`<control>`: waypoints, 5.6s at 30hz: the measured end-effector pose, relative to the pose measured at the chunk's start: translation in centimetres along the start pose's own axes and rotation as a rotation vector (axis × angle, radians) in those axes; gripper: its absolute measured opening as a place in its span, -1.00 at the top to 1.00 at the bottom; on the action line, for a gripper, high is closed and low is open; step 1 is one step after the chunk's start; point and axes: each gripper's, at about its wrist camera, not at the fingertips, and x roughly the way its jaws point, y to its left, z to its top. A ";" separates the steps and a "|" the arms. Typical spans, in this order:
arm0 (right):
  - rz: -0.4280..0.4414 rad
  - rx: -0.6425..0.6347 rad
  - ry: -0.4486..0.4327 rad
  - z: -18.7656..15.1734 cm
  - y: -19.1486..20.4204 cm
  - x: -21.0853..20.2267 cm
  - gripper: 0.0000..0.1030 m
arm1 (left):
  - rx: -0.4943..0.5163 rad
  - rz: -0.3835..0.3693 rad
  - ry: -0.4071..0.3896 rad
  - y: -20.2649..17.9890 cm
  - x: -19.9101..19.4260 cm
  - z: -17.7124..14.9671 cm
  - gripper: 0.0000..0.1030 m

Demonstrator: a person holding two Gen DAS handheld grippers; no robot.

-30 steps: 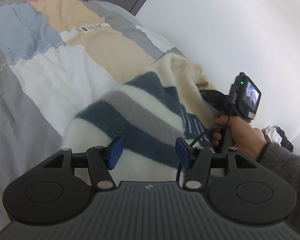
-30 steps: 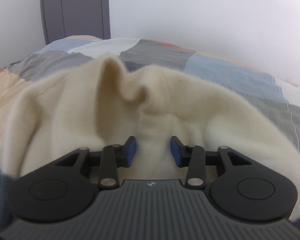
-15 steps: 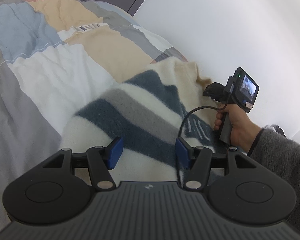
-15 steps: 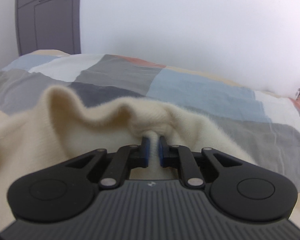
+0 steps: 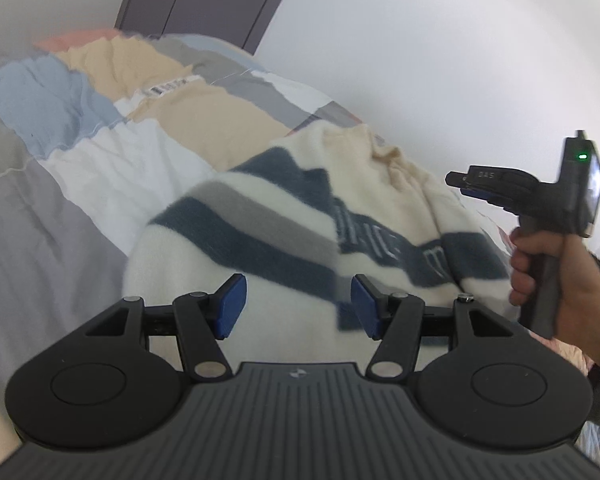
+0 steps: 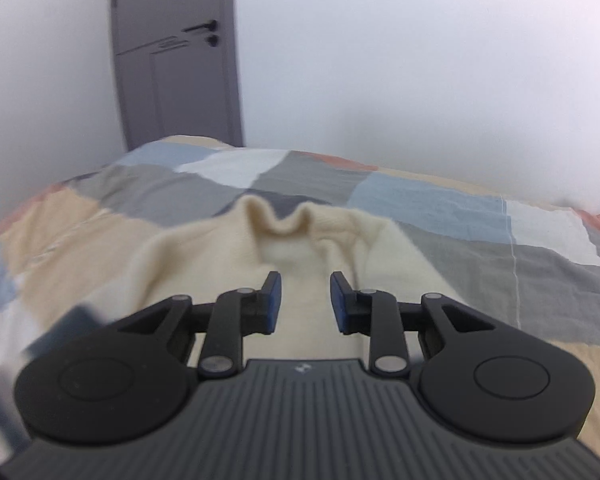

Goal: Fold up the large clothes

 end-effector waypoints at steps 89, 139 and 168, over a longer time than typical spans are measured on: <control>0.208 0.066 0.196 -13.8 0.2 -9.2 -0.61 | 0.066 0.742 0.011 17.9 8.3 19.3 0.03; -0.291 0.252 0.155 -15.2 -8.1 -19.6 -1.00 | 0.044 0.002 0.062 -6.9 -2.4 -6.7 -0.17; -0.291 0.314 0.072 -4.9 -17.7 -22.2 0.95 | 0.044 0.019 0.070 -7.0 -2.0 -6.7 -0.17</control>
